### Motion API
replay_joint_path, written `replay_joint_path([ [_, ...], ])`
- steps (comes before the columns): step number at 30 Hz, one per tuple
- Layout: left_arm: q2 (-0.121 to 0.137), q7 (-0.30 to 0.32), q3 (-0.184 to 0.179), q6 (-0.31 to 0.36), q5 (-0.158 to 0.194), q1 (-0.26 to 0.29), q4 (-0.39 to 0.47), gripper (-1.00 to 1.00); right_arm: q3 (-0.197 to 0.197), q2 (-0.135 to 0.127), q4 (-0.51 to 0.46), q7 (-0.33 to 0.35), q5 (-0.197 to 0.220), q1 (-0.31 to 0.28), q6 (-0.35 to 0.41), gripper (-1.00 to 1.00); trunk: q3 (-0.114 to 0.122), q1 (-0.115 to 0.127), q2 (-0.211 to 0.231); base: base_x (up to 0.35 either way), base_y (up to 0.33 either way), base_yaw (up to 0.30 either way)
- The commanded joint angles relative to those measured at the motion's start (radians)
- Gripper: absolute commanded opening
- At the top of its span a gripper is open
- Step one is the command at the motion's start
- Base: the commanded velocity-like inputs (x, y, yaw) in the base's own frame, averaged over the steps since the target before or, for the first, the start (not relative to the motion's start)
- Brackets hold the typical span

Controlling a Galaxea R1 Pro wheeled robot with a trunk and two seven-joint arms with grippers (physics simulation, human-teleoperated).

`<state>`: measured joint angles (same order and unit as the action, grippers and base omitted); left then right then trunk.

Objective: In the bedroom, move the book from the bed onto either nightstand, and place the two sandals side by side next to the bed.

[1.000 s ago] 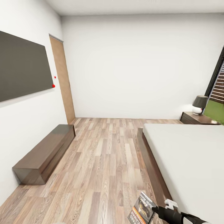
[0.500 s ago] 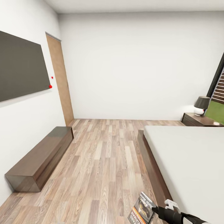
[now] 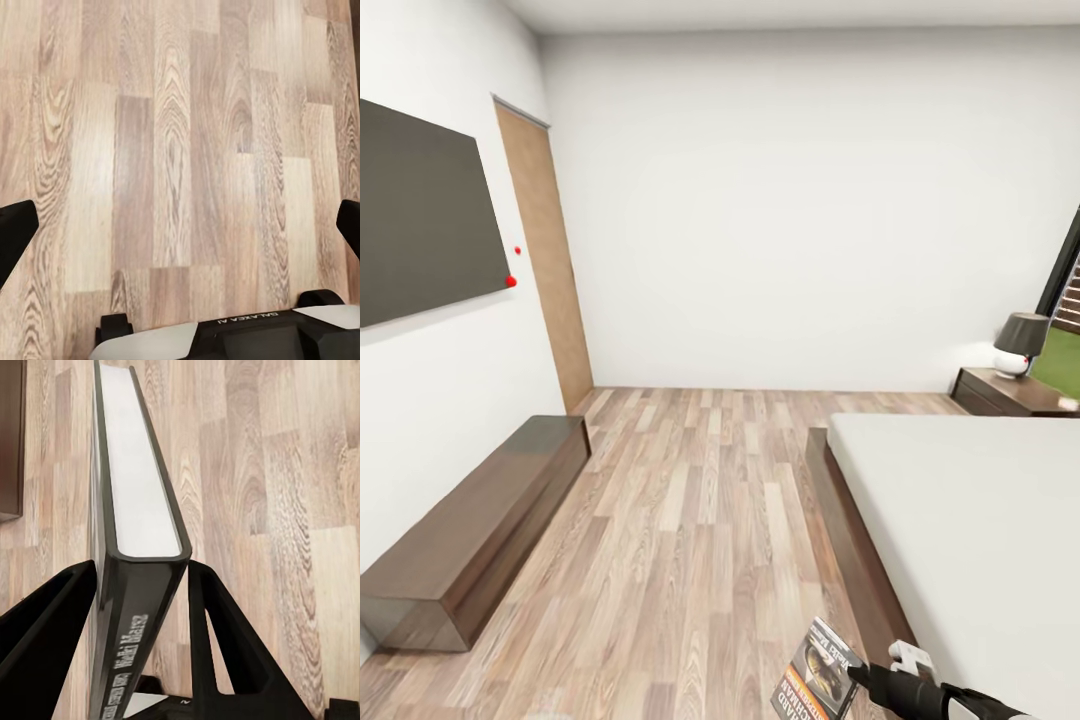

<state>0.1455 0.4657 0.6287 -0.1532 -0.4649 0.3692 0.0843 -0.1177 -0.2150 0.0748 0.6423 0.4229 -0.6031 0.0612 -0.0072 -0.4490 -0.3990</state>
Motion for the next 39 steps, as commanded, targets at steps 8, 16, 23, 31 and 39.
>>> replay_joint_path([
  [8, 0.0, 0.002, 0.008, -0.005, -0.011, 0.0, -0.001, 1.0, -0.003, 0.0, 0.002, 0.004, 0.011, -0.001, 0.005, -1.0, -0.001, -0.001, -0.001, 0.329, 0.0, 0.0],
  [16, -0.024, 0.004, 0.007, -0.003, -0.01, 0.0, 0.0, 1.0, -0.003, 0.0, 0.002, 0.004, 0.011, -0.001, 0.005, -1.0, -0.001, -0.001, -0.001, 0.329, 0.0, 0.0],
  [23, -0.042, 0.016, 0.004, 0.006, -0.007, 0.006, 0.005, 1.0, -0.003, -0.001, 0.002, 0.005, 0.011, -0.001, 0.006, -1.0, -0.001, -0.001, -0.001, 0.32, 0.0, 0.0],
  [31, -0.048, 0.093, 0.006, 0.149, -0.008, 0.056, 0.106, 1.0, -0.003, -0.001, 0.002, 0.005, 0.011, -0.001, 0.006, -1.0, -0.001, -0.001, -0.001, 0.272, 0.0, 0.0],
  [39, -0.026, 0.238, 0.005, 0.163, -0.014, 0.054, 0.125, 1.0, -0.003, -0.001, 0.002, 0.005, 0.011, -0.001, 0.006, -1.0, -0.001, -0.001, -0.001, 0.308, 0.0, 0.0],
])
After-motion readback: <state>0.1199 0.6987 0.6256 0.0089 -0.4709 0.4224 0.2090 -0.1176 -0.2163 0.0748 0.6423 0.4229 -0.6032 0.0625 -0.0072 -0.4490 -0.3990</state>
